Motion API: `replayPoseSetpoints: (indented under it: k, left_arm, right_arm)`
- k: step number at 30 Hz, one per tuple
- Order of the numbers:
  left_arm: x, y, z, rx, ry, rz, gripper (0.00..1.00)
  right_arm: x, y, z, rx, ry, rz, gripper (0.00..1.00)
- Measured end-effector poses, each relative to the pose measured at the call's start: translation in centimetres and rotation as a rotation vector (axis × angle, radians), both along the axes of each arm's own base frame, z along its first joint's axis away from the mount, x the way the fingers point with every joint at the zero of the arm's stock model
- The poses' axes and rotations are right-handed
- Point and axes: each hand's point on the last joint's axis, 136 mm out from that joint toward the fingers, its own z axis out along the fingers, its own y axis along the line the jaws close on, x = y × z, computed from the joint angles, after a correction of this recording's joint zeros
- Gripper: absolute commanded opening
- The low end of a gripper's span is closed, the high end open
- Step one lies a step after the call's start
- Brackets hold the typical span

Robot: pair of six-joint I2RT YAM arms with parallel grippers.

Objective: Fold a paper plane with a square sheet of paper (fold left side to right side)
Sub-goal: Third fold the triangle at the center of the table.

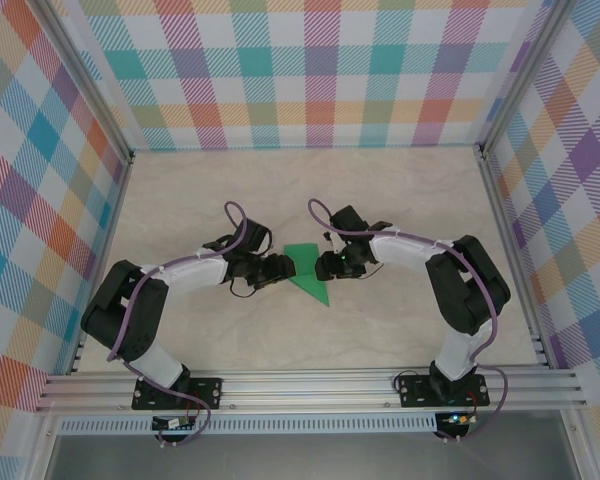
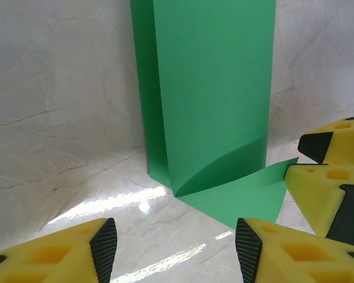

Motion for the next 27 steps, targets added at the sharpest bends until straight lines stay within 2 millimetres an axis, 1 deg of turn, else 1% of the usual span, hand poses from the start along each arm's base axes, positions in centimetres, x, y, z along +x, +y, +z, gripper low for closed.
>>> replayPoseSetpoints:
  k: [13,19,23,27]
  left_arm:
    - [0.31,-0.03,0.26,0.002,-0.008,0.006,0.58]
    - [0.44,0.05,0.26,0.010,-0.014,0.011,0.58]
    - [0.61,-0.13,0.33,0.008,-0.016,0.009,0.58]
    - [0.77,-0.48,-0.02,0.011,-0.008,0.006,0.58]
  right_arm:
    - [-0.05,-0.06,-0.18,-0.004,0.005,-0.001,0.54]
    - [-0.14,-0.33,-0.69,-0.024,0.015,-0.004,0.54]
    - [-0.17,-0.46,-0.75,-0.031,0.016,-0.006,0.54]
    - [-0.18,-0.51,-0.77,-0.033,0.017,-0.006,0.54]
